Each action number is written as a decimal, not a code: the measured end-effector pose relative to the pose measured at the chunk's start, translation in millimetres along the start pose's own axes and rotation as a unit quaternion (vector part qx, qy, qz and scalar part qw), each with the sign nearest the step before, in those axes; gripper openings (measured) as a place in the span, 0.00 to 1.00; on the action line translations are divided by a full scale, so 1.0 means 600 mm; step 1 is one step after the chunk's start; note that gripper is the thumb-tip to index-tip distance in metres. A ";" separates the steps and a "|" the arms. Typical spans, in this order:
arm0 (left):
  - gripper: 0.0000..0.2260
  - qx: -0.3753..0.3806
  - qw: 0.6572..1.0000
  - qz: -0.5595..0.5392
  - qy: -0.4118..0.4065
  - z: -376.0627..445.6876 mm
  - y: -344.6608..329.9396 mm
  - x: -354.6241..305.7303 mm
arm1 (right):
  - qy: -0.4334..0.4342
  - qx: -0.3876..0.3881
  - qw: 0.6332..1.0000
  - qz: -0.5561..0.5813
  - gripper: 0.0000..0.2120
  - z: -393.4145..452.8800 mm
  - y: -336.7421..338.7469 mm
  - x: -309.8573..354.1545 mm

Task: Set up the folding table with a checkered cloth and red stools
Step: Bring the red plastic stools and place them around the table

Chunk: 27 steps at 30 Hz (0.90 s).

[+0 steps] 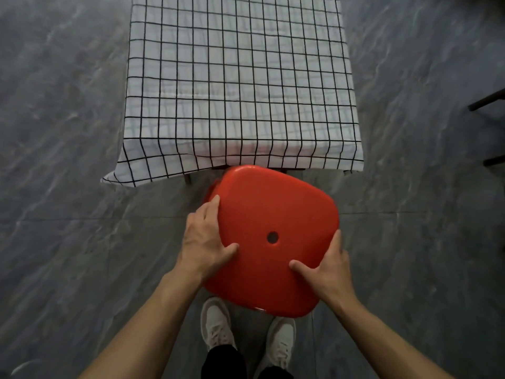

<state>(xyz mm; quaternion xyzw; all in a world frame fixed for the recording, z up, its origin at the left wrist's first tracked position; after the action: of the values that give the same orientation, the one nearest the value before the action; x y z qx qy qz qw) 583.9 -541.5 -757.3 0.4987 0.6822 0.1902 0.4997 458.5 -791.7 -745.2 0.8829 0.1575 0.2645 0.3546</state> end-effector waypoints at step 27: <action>0.43 -0.003 0.995 0.094 0.038 -0.116 0.036 -0.042 | 0.155 0.116 0.940 -0.283 0.60 -0.037 -0.010 0.133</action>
<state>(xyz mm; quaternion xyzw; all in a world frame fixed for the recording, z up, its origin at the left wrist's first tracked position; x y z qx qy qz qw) 533.7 -537.3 -698.9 0.5513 0.6502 0.2576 0.4549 509.9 -738.0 -707.3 0.7850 0.4832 0.2666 0.2815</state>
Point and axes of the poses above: each hand's wrist, its own z-axis towards the middle knuckle, its own y-axis out of the back of the hand, x = y × z, the point moved 8 cm from there along z, towards the middle knuckle, and after that the axes turned 2 degrees about z, right-handed, at the moved point
